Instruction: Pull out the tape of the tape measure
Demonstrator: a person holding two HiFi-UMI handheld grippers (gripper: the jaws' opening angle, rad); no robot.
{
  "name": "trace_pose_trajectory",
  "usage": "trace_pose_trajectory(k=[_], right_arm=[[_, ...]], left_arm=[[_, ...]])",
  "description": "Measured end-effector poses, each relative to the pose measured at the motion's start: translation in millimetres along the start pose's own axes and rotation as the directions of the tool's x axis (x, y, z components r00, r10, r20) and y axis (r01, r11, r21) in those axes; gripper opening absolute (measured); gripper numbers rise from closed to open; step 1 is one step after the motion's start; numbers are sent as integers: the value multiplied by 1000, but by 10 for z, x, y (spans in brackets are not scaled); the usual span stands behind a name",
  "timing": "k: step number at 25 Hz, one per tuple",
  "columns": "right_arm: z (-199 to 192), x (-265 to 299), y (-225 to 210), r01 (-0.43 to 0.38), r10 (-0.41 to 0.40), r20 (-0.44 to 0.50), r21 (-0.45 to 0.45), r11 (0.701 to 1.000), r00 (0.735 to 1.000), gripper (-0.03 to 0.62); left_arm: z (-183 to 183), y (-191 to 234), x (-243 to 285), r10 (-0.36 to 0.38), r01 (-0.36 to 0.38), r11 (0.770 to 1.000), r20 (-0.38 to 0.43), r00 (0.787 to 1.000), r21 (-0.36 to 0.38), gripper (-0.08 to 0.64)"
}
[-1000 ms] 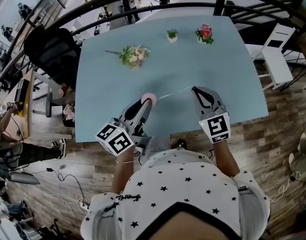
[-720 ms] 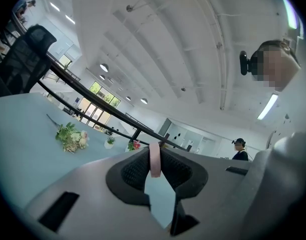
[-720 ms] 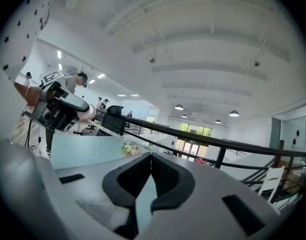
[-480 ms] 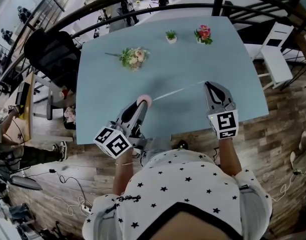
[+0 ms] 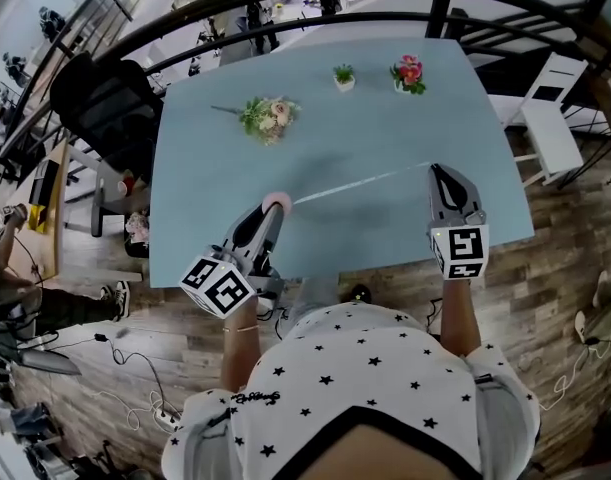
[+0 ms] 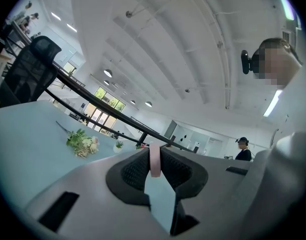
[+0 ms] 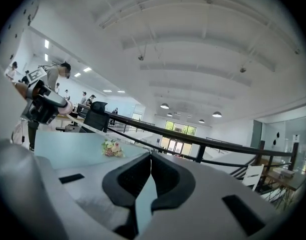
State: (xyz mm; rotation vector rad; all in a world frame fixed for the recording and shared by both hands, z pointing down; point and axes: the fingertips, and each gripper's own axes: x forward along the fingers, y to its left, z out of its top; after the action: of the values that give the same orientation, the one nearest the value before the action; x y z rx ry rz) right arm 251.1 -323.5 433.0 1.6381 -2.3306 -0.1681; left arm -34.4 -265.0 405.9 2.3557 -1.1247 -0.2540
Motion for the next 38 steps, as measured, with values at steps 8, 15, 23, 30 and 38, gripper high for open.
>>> trace_pose_trajectory(k=[8, 15, 23, 30, 38], right_arm=[[33, -55, -27, 12, -12, 14, 9, 1000, 1000, 3], [51, -78, -38, 11, -11, 26, 13, 1000, 1000, 3], [37, -100, -21, 3, -4, 24, 15, 1000, 1000, 2], [31, -121, -3, -2, 2, 21, 15, 1000, 1000, 2], [26, -155, 16, 0, 0, 17, 14, 1000, 1000, 2]], left_arm=[[-8, 53, 18, 33, -33, 999, -19, 999, 32, 87], [-21, 51, 29, 41, -41, 998, -17, 999, 42, 87], [-36, 58, 36, 54, -52, 997, -25, 998, 56, 87], [-49, 53, 24, 59, -57, 996, -30, 998, 62, 87], [-64, 49, -1, 62, -59, 996, -36, 997, 66, 87]])
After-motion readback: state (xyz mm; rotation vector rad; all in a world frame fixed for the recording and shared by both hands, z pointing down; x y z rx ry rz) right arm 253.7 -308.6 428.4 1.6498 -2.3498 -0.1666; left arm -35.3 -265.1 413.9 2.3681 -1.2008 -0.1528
